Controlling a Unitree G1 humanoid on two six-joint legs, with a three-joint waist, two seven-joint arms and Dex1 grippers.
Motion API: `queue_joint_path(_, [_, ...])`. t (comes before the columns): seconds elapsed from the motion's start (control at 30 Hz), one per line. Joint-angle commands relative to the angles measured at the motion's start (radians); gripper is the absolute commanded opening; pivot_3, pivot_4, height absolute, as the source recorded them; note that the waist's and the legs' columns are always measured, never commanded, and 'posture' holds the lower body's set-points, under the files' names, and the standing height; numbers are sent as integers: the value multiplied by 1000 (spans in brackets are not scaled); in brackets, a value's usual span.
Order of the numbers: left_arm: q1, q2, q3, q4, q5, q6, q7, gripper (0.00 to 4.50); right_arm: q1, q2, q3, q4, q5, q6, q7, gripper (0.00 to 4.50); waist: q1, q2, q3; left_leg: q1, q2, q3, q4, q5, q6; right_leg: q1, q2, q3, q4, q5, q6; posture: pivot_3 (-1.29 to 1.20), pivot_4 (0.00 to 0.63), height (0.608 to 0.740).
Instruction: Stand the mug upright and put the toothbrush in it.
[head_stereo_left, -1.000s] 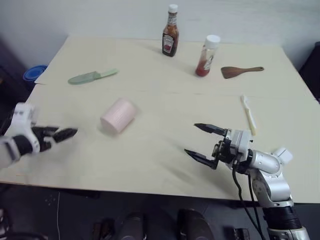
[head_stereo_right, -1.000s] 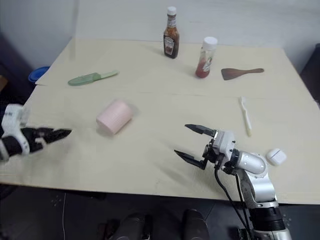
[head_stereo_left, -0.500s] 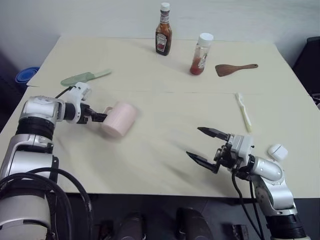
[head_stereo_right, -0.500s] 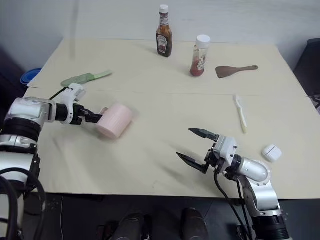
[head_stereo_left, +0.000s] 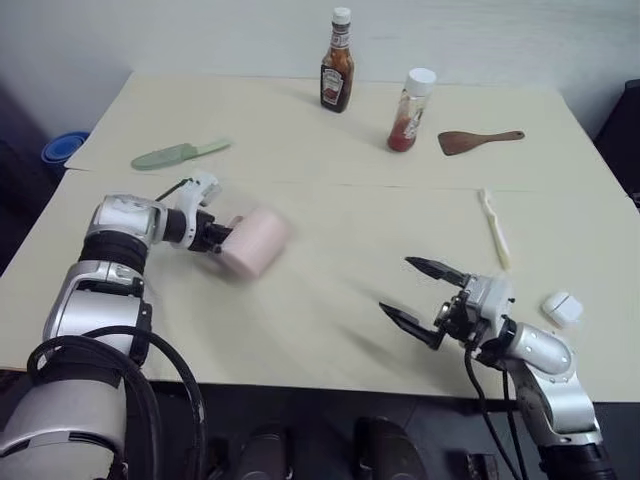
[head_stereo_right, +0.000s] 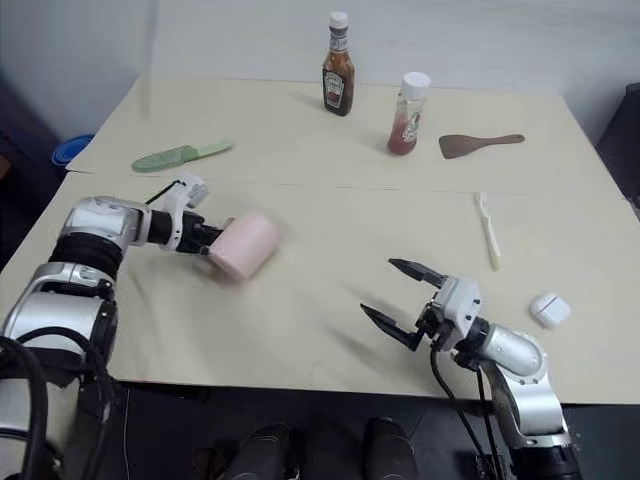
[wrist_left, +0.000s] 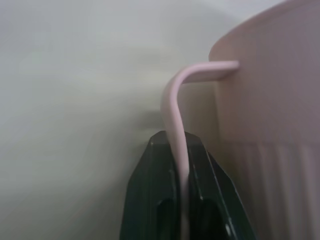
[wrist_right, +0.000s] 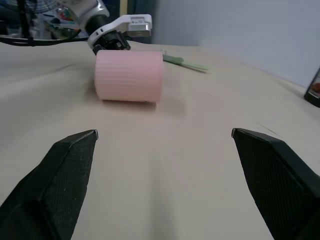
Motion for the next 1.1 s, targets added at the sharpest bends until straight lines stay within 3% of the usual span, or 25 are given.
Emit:
queue_joint_path(0.03, [89, -132, 165, -185, -169, -102, 34, 31, 98, -56, -110, -62, 20, -17, -4, 4500, 12, 0, 0, 0, 0, -2, 0, 0, 1, 0, -1, 0, 0, 0, 0, 0, 150, 740])
queue_joint_path(0.13, [236, -291, 231, -376, -242, -354, 52, 31, 156, -76, -155, -52, 5, -60, -1, 4500, 14, -3, 2, -2, 1, -7, 1, 0, 2, 0, -2, 0, -1, 1, 2, 0, 150, 740])
queue_joint_path(0.23, [350, -470, 227, -422, -209, -778, 113, 31, 179, -74, -171, -43, -16, -89, -16, 4500, 12, -4, 2, -1, -1, -6, 2, 0, 3, 1, -3, 0, -2, 2, 4, 0, 150, 740])
queue_joint_path(0.4, [414, -589, 138, -209, -29, -1257, 267, 31, 181, -62, -183, -56, -28, -95, -64, 4500, 10, -4, 2, 3, -2, 0, 2, 0, 3, 1, -1, 1, -5, 2, 4, 0, 150, 740])
queue_joint_path(0.47, [422, -607, 123, -122, 5, -1329, 324, 31, 180, -62, -179, -63, -33, -100, -79, 4500, 11, -4, 2, 3, -2, 0, 1, 0, 3, 1, -1, 2, -5, 2, 4, 0, 150, 740])
queue_joint_path(0.5, [425, -613, 120, -95, 6, -1347, 327, 31, 180, -62, -179, -68, -30, -97, -85, 4500, 14, 0, -2, 3, -2, 0, 1, -1, 3, 1, -2, 2, -5, 2, 4, 0, 150, 740])
queue_joint_path(0.77, [510, -587, 141, -230, -90, -1309, 278, 2306, 176, -61, -170, -68, -32, -104, -103, 4500, 9, 14, -12, 5, 0, -1, 0, -2, 6, 3, -3, 2, -6, 3, 4, 0, 150, 740])
queue_joint_path(0.97, [597, -443, 126, -442, -136, -1140, 180, 4282, 172, -67, -163, -42, -26, -105, -89, 4500, -11, 14, -12, 5, 0, -2, 0, -2, 5, 3, 0, 2, -4, 2, 4, 0, 150, 740])
queue_joint_path(1.0, [618, -395, 121, -484, -139, -1071, 156, 4493, 174, -74, -168, -34, -19, -100, -80, 4500, -15, 14, -12, 5, 0, -2, 0, -2, 5, 3, 0, 2, -4, 2, 4, 0, 150, 740])
queue_joint_path(1.1, [662, -272, 110, -562, -129, -965, 104, 4493, 182, -92, -180, -12, -4, -82, -56, 4500, -13, 13, -12, 4, 1, -3, 0, -2, 4, 3, 0, 1, -3, 2, 4, 0, 150, 740])
